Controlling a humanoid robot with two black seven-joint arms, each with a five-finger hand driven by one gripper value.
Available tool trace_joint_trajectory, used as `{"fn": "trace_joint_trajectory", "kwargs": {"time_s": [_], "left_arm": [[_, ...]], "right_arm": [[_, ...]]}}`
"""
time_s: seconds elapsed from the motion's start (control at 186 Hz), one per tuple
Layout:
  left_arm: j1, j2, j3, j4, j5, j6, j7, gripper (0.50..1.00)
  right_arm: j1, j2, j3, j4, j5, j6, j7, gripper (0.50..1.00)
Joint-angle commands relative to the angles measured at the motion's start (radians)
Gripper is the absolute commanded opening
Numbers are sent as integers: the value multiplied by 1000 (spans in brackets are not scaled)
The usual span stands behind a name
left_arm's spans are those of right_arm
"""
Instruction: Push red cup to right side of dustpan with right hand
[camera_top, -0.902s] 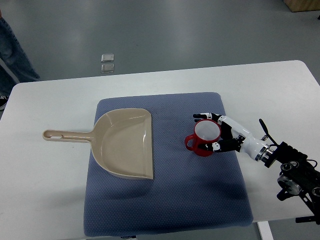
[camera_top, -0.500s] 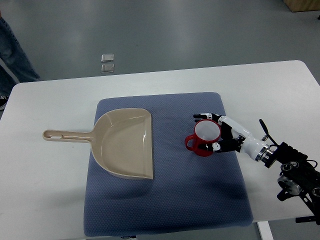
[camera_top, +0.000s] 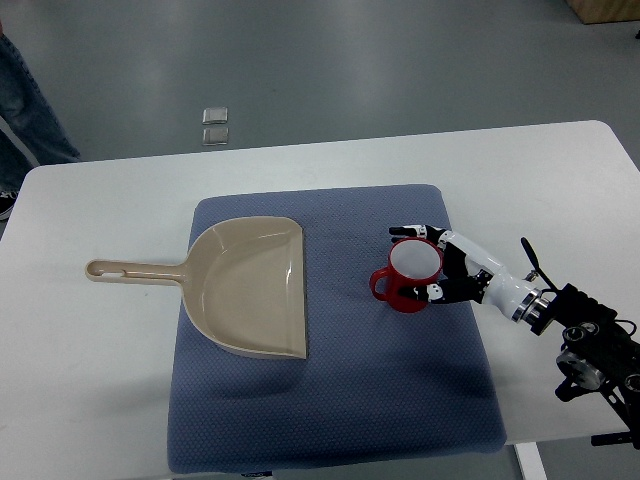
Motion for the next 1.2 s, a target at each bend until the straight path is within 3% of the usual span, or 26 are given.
{"fn": "trace_joint_trajectory", "kwargs": {"time_s": [0.0, 1.192], "left_arm": [[0, 0, 0, -3, 0, 1, 0, 1000], [0, 0, 0, -2, 0, 1, 0, 1000]], "right_arm": [[0, 0, 1, 0, 0, 0, 2, 924], [12, 3, -33, -6, 2, 22, 21, 924]]}}
